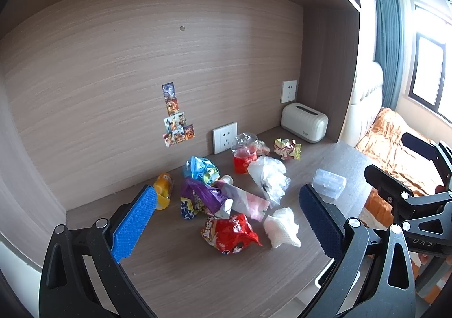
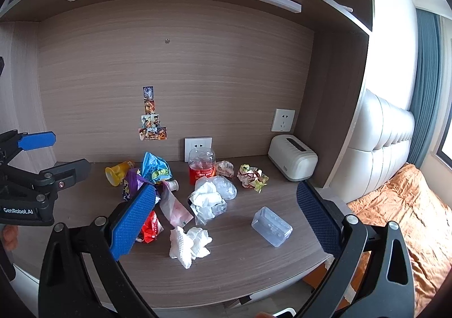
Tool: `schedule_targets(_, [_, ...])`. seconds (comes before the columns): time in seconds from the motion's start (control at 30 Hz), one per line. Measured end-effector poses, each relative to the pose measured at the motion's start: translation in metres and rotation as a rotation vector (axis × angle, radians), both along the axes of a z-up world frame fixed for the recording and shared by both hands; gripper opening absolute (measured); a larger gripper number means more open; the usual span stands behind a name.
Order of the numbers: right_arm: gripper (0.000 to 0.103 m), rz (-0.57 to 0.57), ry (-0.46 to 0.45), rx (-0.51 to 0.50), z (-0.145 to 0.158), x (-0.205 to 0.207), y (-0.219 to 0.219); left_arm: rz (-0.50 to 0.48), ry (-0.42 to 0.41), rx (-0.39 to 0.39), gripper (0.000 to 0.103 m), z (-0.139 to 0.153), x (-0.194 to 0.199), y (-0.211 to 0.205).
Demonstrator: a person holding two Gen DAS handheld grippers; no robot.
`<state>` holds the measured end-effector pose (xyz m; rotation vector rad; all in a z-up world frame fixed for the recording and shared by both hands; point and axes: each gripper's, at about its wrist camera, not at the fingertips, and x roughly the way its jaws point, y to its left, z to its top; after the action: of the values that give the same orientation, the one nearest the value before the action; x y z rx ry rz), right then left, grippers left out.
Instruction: Collect trash
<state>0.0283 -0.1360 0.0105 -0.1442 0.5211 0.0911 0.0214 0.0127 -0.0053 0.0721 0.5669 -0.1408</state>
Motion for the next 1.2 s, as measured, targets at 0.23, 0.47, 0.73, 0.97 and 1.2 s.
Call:
schedule_targets(0.23, [0.1, 0.006, 0.01, 0.01, -0.001, 0.003, 0.001, 0.0, 0.004, 0.0, 0.098, -0.001, 0.002, 0.0])
schedule_targets(0.47, [0.1, 0.008, 0.01, 0.014, -0.002, 0.006, 0.0, -0.002, 0.009, -0.003, 0.098, -0.003, 0.008, 0.0])
schedule_targets(0.73, [0.1, 0.01, 0.014, 0.02, -0.004, 0.008, 0.0, -0.004, 0.012, -0.004, 0.098, -0.004, 0.011, -0.001])
schedule_targets(0.97, [0.1, 0.014, 0.012, 0.02, -0.004, 0.011, 0.0, 0.001, 0.017, -0.002, 0.098, -0.005, 0.014, -0.003])
schedule_targets(1.2, [0.1, 0.012, 0.016, 0.006, -0.009, 0.014, 0.003, -0.012, 0.029, -0.004, 0.098, -0.013, 0.017, -0.002])
